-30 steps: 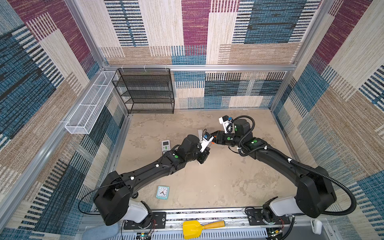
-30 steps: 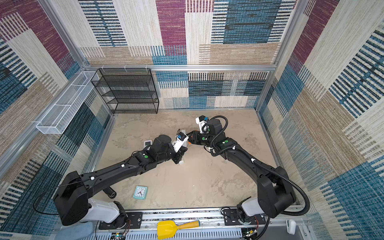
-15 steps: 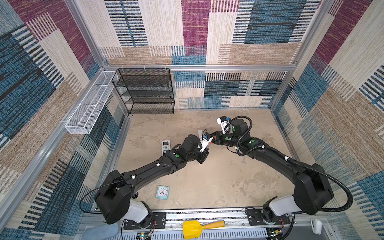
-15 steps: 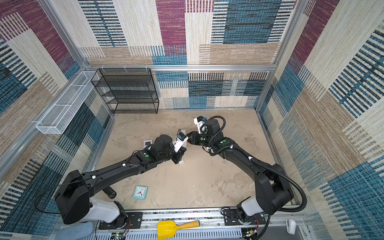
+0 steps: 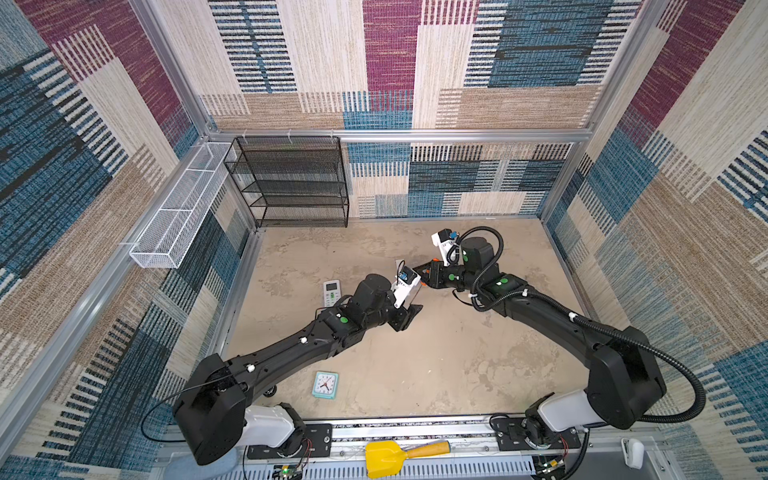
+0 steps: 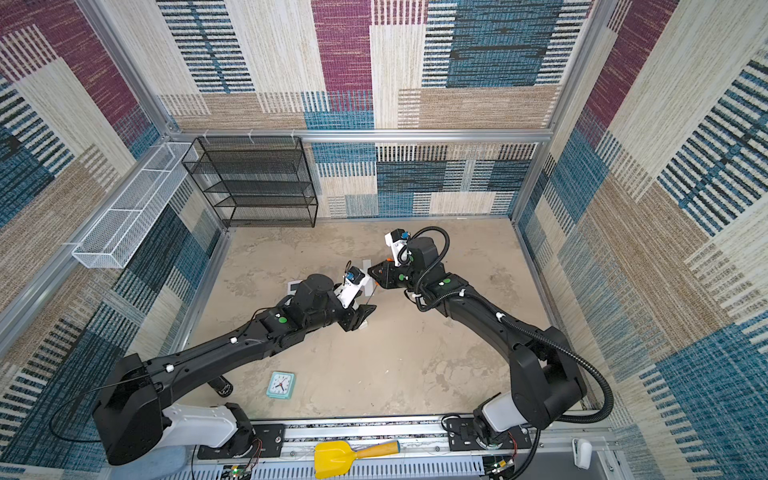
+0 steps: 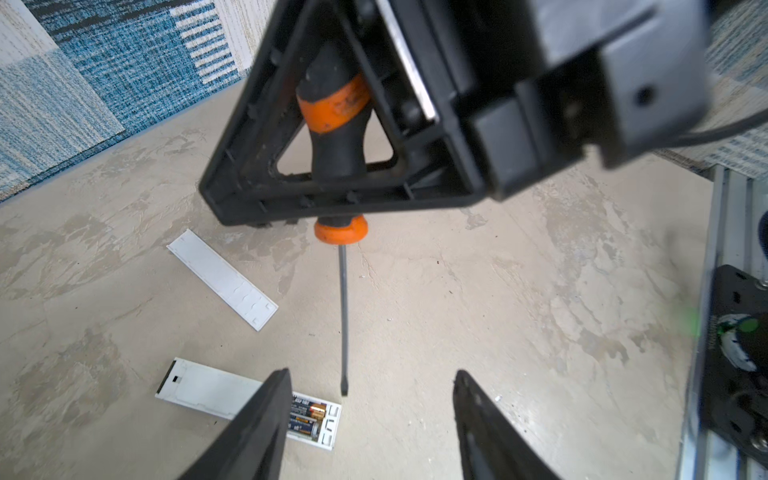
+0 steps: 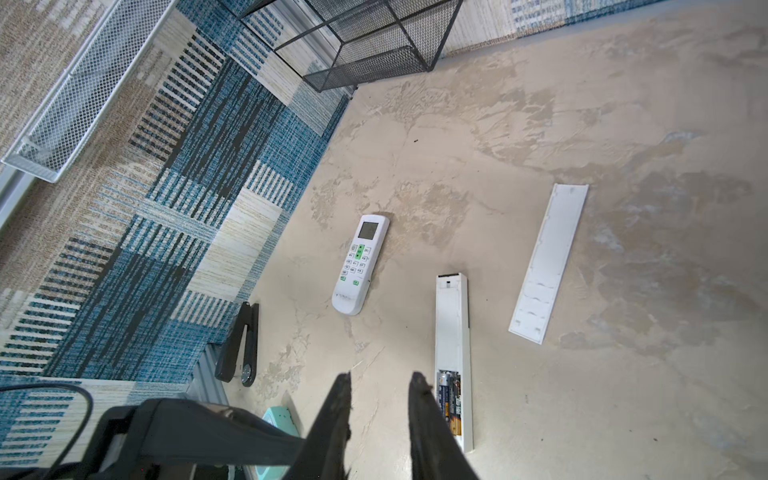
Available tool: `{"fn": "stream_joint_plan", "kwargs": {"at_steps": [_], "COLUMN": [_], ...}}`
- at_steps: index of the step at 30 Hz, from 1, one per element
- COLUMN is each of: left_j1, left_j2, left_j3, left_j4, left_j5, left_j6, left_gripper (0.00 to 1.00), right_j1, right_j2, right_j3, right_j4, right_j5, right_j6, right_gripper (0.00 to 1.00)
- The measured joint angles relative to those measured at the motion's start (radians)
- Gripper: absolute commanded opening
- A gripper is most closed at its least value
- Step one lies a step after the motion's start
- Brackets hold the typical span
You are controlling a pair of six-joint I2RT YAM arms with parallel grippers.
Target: Unload the batteries from the remote control
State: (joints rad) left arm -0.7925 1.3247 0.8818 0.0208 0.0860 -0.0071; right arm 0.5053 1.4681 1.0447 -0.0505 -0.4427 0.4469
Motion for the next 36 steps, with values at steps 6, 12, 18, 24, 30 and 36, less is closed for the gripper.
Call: {"fn": "stream_joint_plan", "kwargs": {"at_steps": [6, 12, 18, 24, 30, 36], "left_j1": [0.104, 0.218, 0.275, 0.293, 0.293, 0.295], "left_j2": [-0.098, -0.137, -0.09, 0.049, 0.172, 0.243], "left_j3": [-0.089, -0.196, -0.293, -0.298, -0.303, -0.303], "left_j4": [0.013, 0.009, 0.043, 0.143, 0.264, 0.336], "left_j5": [0.053, 0.118, 0.183, 0.262, 0.311, 0.316], "left_j6": [-0.173, -0.442, -0.672, -0.834, -0.944, -0.993], "left_gripper": [0.58, 0.51, 0.46, 0.33, 0.25, 0.24], "right_j1": [0.036, 0.113, 0.15, 0.149, 0.149, 0.15], "right_j2": [0.003, 0.027, 0.065, 0.13, 0.201, 0.262], "right_j3": [-0.028, -0.109, -0.174, -0.163, -0.137, -0.106], "right_j4": [0.078, 0.242, 0.384, 0.439, 0.462, 0.483], "right_j5": [0.063, 0.079, 0.063, 0.062, 0.067, 0.043], "right_j6": [-0.126, -0.282, -0.424, -0.492, -0.501, -0.504], "right_gripper": [0.0, 0.0, 0.0, 0.0, 0.0, 0.0]}}
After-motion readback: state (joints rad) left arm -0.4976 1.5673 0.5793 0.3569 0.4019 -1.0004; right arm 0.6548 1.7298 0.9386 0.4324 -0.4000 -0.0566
